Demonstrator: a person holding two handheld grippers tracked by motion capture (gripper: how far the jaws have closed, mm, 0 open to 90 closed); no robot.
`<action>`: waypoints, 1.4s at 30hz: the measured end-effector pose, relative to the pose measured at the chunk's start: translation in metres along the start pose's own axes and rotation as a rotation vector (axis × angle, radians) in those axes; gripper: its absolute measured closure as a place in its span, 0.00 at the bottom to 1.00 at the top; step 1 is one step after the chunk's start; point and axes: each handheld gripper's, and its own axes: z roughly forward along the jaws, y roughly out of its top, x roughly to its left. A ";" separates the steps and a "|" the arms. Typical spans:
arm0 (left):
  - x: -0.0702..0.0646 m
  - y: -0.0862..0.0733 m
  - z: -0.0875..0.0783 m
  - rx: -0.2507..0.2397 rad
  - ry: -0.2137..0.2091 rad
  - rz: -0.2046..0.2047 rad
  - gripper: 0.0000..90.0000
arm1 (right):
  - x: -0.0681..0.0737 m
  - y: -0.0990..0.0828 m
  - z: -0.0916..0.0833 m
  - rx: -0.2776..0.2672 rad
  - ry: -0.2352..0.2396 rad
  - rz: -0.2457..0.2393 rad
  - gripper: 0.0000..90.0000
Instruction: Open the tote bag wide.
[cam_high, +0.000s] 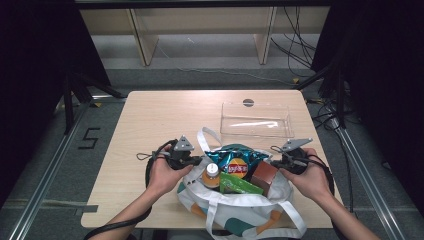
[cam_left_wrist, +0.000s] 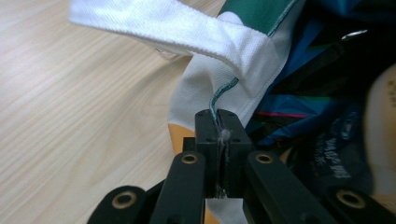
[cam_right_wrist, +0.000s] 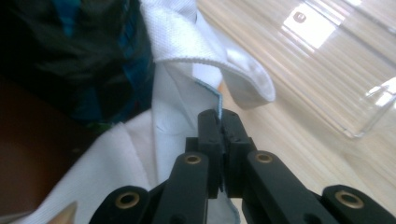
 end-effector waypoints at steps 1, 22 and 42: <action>0.000 -0.001 0.005 0.011 0.005 -0.001 0.97 | -0.003 -0.002 0.004 -0.010 -0.012 -0.026 0.99; -0.013 0.004 -0.062 -0.240 0.048 -0.066 0.60 | -0.007 -0.006 -0.045 -0.156 -0.028 0.063 0.79; -0.131 0.008 -0.034 -0.101 -0.376 0.329 0.52 | -0.009 -0.015 -0.058 -0.148 -0.022 0.089 0.77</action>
